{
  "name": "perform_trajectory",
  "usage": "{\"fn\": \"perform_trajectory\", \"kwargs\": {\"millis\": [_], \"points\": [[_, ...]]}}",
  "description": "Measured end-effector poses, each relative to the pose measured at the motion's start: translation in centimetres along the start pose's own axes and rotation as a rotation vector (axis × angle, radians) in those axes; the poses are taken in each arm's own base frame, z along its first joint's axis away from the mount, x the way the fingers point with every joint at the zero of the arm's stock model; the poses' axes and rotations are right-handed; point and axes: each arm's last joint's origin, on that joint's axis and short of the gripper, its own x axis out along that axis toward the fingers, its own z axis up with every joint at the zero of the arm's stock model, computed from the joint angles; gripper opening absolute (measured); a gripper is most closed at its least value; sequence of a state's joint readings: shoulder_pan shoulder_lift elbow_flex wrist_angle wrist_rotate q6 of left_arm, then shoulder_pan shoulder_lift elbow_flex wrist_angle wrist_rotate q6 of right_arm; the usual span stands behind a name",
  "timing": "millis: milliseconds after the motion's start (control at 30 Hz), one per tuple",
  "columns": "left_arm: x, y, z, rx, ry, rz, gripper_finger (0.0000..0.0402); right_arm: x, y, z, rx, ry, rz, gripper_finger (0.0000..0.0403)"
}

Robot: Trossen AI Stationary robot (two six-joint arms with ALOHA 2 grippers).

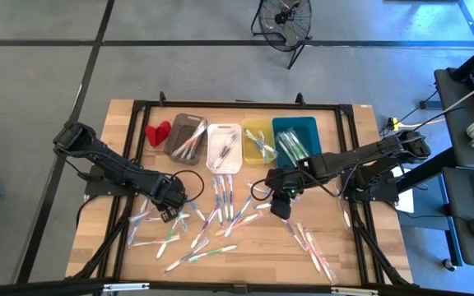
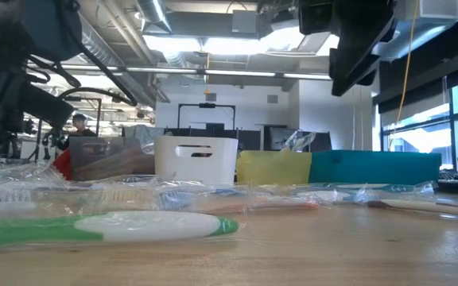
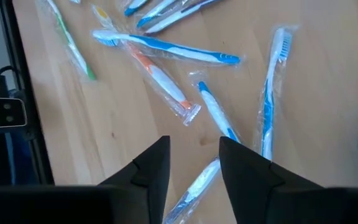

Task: Pick & Place Toothbrushes
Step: Put the purple toothbrush into the white bin

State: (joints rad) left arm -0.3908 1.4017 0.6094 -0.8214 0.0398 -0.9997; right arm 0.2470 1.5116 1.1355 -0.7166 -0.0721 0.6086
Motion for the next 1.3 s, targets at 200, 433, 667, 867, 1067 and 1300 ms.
{"fn": "perform_trajectory", "kwargs": {"millis": [200, 433, 667, 867, 1067, 1300], "points": [[-0.8, -0.3, 0.2, 0.020, 0.008, 0.018, 0.0023, 0.0, 0.0, 0.0, -0.041, -0.007, -0.011, 0.0129], [-4.5, -1.5, 0.9, 0.077, -0.021, 0.055, 0.0023, 0.0, 0.5, -0.3, -0.035, -0.001, -0.004, 0.0116], [-10.1, -2.7, 1.9, 0.164, -0.156, 0.102, 0.0023, 0.1, 2.1, -1.6, -0.041, 0.004, 0.003, 0.0105], [-14.5, -4.8, 4.0, 0.411, -0.454, 0.018, 0.0023, 0.2, 4.2, -3.4, 0.019, -0.102, -0.101, 0.0095], [-16.8, -5.7, 7.8, 0.612, -0.750, -0.104, 0.0023, 0.2, 6.5, -5.9, 0.040, -0.221, -0.164, 0.0083], [-18.6, -2.6, 12.9, 0.492, -0.969, -0.145, 0.0023, -0.3, 8.3, -7.9, 0.005, -0.346, -0.184, 0.0069]]}}
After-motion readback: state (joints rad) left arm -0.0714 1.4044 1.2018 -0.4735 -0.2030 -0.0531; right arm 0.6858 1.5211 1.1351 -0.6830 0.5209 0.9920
